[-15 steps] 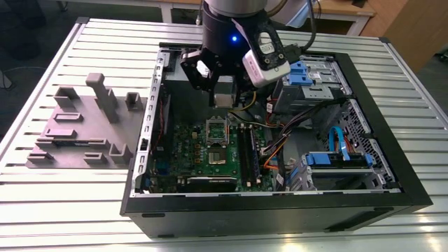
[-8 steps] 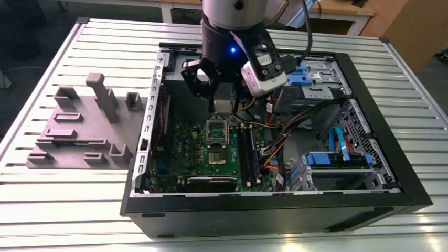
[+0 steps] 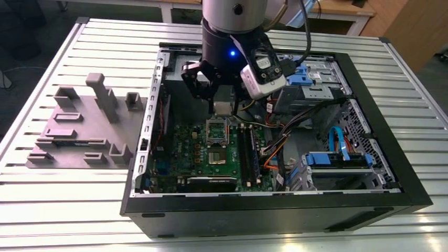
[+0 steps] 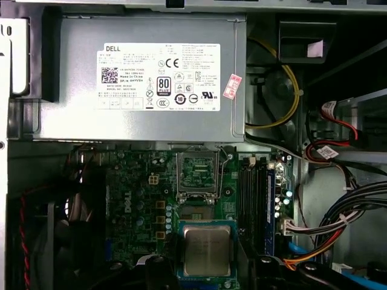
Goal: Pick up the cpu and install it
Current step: 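Place the cpu into insertion slot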
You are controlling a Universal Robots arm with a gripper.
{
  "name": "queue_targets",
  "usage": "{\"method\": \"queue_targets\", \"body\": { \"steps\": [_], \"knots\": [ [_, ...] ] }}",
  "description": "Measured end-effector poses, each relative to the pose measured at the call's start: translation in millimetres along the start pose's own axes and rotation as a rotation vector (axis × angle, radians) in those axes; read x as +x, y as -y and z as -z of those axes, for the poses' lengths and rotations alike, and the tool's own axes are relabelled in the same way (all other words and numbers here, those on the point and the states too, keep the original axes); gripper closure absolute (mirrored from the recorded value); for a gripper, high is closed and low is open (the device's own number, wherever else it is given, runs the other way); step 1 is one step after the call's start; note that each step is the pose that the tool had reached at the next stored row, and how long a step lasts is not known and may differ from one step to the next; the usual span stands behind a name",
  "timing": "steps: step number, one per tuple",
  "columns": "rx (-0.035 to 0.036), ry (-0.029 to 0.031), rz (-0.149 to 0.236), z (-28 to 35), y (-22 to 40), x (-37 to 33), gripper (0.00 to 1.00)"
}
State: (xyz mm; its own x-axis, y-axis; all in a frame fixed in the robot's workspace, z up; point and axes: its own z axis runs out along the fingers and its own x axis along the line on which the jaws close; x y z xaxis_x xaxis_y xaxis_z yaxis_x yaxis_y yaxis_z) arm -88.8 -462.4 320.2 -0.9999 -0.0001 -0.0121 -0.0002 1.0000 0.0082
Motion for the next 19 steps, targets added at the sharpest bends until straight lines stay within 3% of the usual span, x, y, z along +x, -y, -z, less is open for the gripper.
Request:
{"method": "queue_targets", "body": {
  "steps": [19],
  "knots": [
    [-0.0002, -0.0002, 0.011, -33.4, 1.3, 0.3, 0.53]
  ]
}}
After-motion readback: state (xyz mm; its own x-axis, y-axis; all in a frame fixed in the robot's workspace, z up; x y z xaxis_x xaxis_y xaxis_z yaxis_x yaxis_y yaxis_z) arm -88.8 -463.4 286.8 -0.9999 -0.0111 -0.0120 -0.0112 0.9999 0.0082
